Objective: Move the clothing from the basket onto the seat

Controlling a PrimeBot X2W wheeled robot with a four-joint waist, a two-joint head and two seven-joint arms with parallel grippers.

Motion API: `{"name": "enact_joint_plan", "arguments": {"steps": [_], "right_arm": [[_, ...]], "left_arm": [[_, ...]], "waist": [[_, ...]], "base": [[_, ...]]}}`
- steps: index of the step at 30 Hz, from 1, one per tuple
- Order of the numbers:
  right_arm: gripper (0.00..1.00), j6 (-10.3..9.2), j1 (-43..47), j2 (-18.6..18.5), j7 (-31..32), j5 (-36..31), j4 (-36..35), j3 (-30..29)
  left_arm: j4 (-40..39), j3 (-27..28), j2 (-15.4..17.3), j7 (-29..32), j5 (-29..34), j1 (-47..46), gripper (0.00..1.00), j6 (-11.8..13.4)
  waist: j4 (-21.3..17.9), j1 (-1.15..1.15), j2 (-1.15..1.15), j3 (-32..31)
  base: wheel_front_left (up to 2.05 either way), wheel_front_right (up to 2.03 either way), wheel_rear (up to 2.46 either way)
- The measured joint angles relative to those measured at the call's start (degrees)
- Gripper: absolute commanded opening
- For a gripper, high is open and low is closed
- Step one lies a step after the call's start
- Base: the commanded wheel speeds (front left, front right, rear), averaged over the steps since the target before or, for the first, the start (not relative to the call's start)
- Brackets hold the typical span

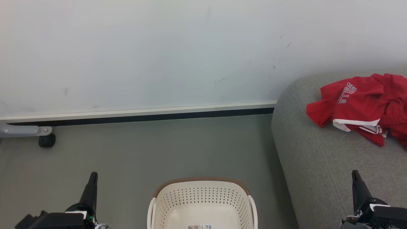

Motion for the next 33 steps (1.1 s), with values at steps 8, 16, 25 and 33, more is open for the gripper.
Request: {"name": "enact_joint_plan", "arguments": {"steps": [8,16,25,33], "right_arm": [[0.00,0.01,0.0,0.0,0.0,0.0,0.0,0.0],[0.00,0.01,0.0,0.0,0.0,0.0,0.0,0.0],[0.00,0.01,0.0,0.0,0.0,0.0,0.0,0.0],[0.00,0.01,0.0,0.0,0.0,0.0,0.0,0.0]], "left_arm": [[0.0,0.0,0.0,0.0,0.0,0.0,0.00,0.0],[0.0,0.0,0.0,0.0,0.0,0.0,0.00,0.0],[0.0,0.0,0.0,0.0,0.0,0.0,0.00,0.0],[0.0,0.0,0.0,0.0,0.0,0.0,0.00,0.0]], "waist": [[0.0,0.00,0.00,0.0],[0.0,0.00,0.00,0.0],[0.0,0.00,0.00,0.0],[0.0,0.00,0.00,0.0]], "base": [[0.00,0.00,0.00],[0.00,0.00,0.00],[0.00,0.00,0.00],[0.00,0.00,0.00]]}}
